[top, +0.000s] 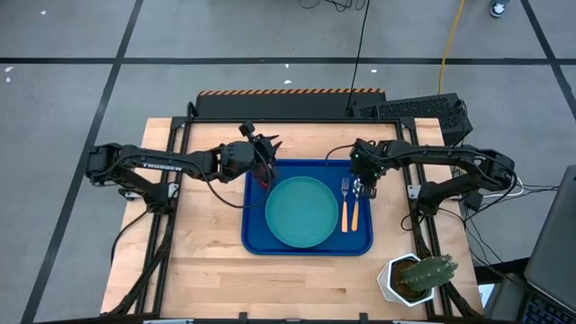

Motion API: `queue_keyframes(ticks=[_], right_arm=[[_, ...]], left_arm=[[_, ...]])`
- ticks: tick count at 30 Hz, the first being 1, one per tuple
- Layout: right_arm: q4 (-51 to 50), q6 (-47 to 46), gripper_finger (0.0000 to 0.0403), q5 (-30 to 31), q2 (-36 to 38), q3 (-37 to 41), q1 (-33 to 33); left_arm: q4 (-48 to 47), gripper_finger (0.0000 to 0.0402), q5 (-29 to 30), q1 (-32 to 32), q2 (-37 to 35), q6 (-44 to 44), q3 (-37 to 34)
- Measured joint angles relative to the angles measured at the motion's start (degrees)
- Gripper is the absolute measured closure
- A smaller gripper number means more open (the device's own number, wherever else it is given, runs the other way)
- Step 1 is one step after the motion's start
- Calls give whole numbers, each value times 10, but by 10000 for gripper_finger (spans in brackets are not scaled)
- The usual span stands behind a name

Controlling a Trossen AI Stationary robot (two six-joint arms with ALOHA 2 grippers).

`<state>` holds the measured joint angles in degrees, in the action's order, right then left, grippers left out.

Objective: Pick and place plate/cup/fork/spoon on tray
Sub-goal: Put the orange spoon on the blue tray to the right of the yellow fork

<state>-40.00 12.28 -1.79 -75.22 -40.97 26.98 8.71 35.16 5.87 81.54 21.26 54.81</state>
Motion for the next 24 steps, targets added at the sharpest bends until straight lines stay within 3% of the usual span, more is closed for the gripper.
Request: queue_keyframes(ticks=[24], right_arm=[[11, -7, 314, -32, 0, 1, -3]], left_arm=[[0, 307, 0, 0, 0, 0, 0]])
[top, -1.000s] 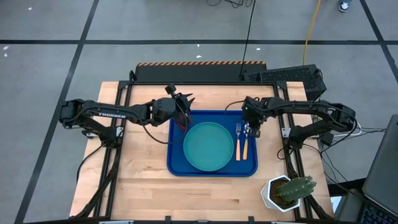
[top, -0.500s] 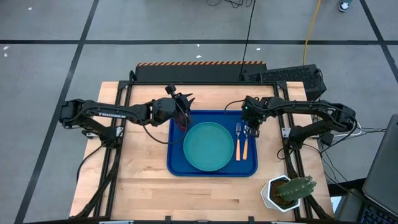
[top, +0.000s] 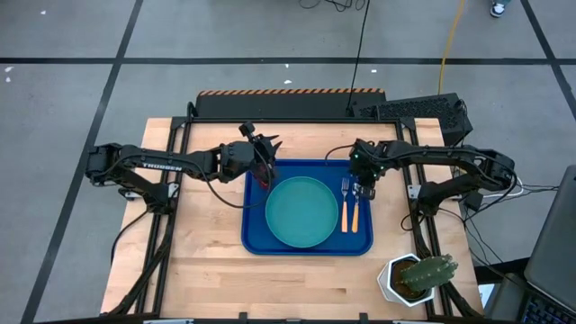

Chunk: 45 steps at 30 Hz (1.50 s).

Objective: Pick and place plate/cup/fork/spoon on tray
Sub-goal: Put the orange spoon on the blue tray to the right of the yellow fork

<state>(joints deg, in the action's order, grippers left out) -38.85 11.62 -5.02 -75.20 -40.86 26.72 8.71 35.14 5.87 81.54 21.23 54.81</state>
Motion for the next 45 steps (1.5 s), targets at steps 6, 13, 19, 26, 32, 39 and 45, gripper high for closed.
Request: queue_keyframes(ticks=[6, 13, 19, 26, 32, 39, 45], right_arm=[[19, -2, 314, -26, 0, 0, -3], [26, -3, 314, -25, 0, 0, -6], [42, 0, 314, 10, 0, 0, -6], [-13, 2, 314, 40, 0, 0, -5], [-18, -4, 314, 50, 0, 0, -6], [-8, 5, 314, 48, 0, 0, -6], [-2, 10, 314, 48, 0, 0, -6]], left_arm=[[0, 307, 0, 0, 0, 0, 0], [0, 307, 0, 0, 0, 0, 0], [0, 307, 0, 0, 0, 0, 0], [-1, 307, 0, 0, 0, 0, 0], [-1, 307, 0, 0, 0, 0, 0], [-1, 307, 0, 0, 0, 0, 0], [-2, 307, 0, 0, 0, 0, 0]])
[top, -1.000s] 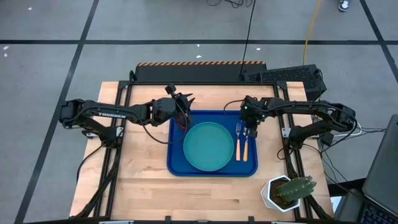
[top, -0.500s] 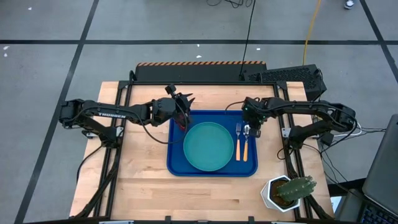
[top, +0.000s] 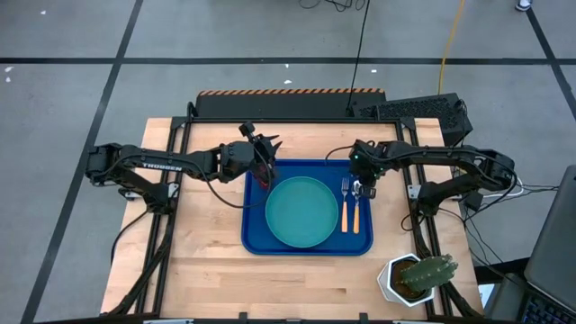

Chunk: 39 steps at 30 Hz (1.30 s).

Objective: Pick and place plate/cup/fork/spoon on tray
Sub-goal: Put the orange spoon on the blue tray to the right of the yellow fork

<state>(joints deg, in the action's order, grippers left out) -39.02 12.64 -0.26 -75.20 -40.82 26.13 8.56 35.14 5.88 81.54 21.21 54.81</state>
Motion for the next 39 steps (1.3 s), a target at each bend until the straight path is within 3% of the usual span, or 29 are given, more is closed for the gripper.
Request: queue_keyframes(ticks=[11, 28, 39], right_arm=[[47, 6, 314, -43, 0, 35, -23], [96, -13, 314, 33, 3, 55, -41], [100, -35, 314, 32, 7, 55, -41]], left_arm=[[0, 307, 0, 0, 0, 0, 0], [1, 307, 0, 0, 0, 0, 0], [2, 307, 0, 1, 0, 0, 0]])
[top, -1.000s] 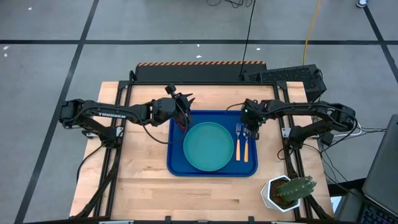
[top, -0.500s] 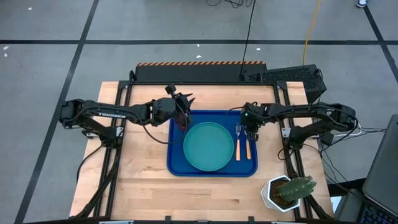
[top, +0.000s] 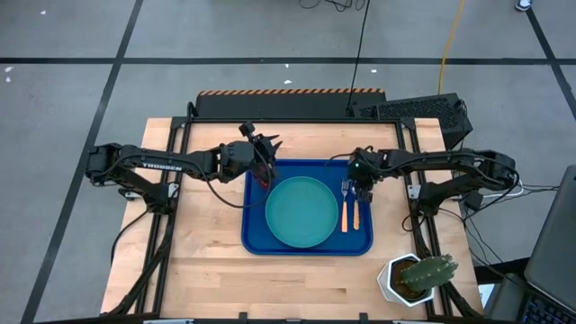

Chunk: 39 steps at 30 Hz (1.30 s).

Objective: Pick and place plate/cup/fork/spoon on tray
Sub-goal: Put the orange spoon on the blue tray to the right of the yellow fork, then adjust the yellow fork on the blue tray

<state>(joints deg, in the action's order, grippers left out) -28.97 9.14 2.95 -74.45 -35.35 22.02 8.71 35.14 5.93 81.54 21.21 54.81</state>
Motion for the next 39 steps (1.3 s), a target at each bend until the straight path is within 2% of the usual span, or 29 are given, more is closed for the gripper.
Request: queue_keyframes(ticks=[9, 17, 36, 39], right_arm=[[-15, -20, 314, -4, 27, 0, 0], [-12, -11, 314, -32, 26, 0, 0], [28, 5, 314, -28, 26, 0, 0], [41, 8, 314, -3, 26, 0, 0]], left_arm=[[0, 307, 0, 1, 0, 0, 0], [1, 307, 0, 1, 0, 0, 0], [0, 307, 0, 1, 0, 0, 0], [0, 307, 0, 1, 0, 0, 0]])
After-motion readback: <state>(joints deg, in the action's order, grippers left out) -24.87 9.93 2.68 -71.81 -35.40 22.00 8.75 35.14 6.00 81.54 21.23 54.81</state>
